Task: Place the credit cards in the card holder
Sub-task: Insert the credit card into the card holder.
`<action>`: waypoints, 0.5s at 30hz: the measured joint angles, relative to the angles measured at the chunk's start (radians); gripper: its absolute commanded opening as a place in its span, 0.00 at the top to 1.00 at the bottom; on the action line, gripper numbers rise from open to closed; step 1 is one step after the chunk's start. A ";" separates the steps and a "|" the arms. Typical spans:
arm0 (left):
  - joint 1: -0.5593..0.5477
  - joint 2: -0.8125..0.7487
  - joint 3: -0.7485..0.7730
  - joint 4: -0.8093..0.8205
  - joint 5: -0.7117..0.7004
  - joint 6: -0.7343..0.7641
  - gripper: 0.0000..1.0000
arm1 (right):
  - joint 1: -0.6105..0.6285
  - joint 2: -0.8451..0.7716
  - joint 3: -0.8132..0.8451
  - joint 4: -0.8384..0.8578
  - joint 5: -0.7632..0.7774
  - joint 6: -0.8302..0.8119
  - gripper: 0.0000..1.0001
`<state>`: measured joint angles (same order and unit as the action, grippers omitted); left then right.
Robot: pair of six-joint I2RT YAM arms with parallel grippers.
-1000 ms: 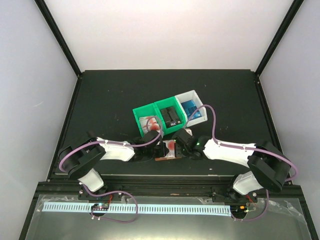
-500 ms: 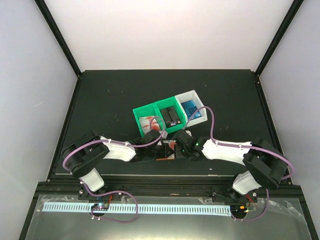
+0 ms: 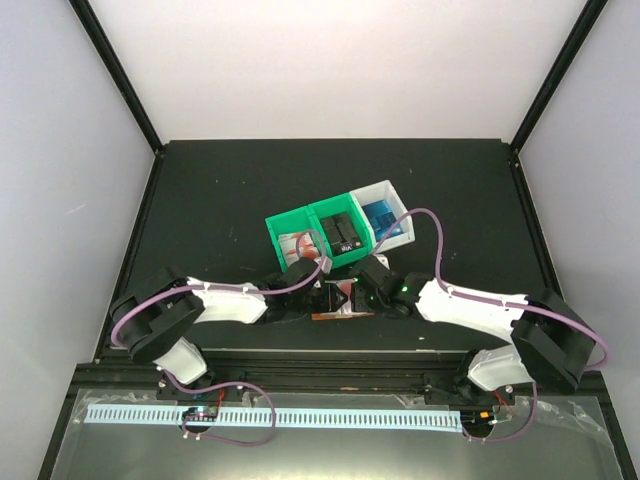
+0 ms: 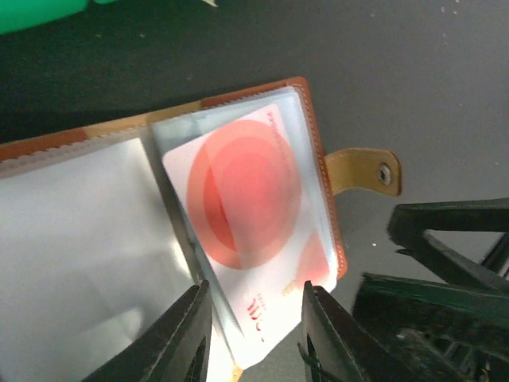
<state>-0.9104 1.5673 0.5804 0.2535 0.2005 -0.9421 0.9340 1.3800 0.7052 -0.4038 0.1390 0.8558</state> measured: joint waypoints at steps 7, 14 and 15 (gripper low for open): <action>0.000 0.021 0.038 -0.077 -0.043 -0.002 0.67 | -0.011 -0.015 0.000 0.000 0.010 0.000 0.42; 0.000 0.085 0.078 -0.062 -0.013 0.034 0.67 | -0.012 -0.014 0.000 0.000 0.010 0.000 0.42; 0.000 0.094 0.086 -0.058 -0.009 0.045 0.67 | -0.013 -0.014 0.000 0.000 0.010 0.000 0.42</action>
<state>-0.9104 1.6611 0.6662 0.1951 0.1913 -0.8970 0.9207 1.3655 0.7048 -0.4038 0.1493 0.8562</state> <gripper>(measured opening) 0.329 0.577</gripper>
